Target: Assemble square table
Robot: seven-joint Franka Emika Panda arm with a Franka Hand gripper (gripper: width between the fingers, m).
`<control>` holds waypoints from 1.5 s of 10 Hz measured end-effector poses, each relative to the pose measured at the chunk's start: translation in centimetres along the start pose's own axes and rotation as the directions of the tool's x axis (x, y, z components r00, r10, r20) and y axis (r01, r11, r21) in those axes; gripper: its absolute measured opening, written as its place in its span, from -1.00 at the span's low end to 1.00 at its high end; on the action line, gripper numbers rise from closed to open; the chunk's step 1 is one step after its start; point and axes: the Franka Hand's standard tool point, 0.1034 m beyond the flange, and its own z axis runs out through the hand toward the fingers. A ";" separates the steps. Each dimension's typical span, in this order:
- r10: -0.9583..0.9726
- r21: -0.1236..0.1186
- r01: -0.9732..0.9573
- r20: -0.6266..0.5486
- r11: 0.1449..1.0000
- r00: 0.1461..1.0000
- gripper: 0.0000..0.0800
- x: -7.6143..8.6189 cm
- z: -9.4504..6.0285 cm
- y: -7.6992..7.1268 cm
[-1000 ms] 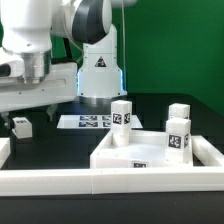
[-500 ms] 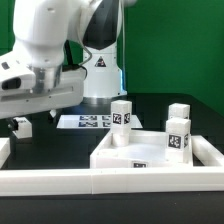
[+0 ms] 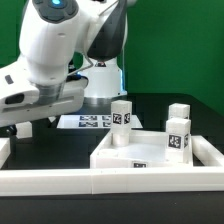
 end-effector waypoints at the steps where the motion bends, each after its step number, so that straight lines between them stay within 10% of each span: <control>1: 0.006 -0.002 -0.006 -0.006 1.000 1.000 0.62 -0.4 0.1 0.2; 8: 0.000 -0.022 0.004 0.195 1.000 0.981 0.62 -0.8 1.8 0.6; 15: 0.002 0.011 -0.007 0.391 1.000 0.920 0.62 -0.7 2.6 -0.8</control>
Offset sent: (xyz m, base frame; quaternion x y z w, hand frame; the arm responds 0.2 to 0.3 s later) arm 0.0000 0.0000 0.0000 0.0000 0.0000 0.0000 1.0000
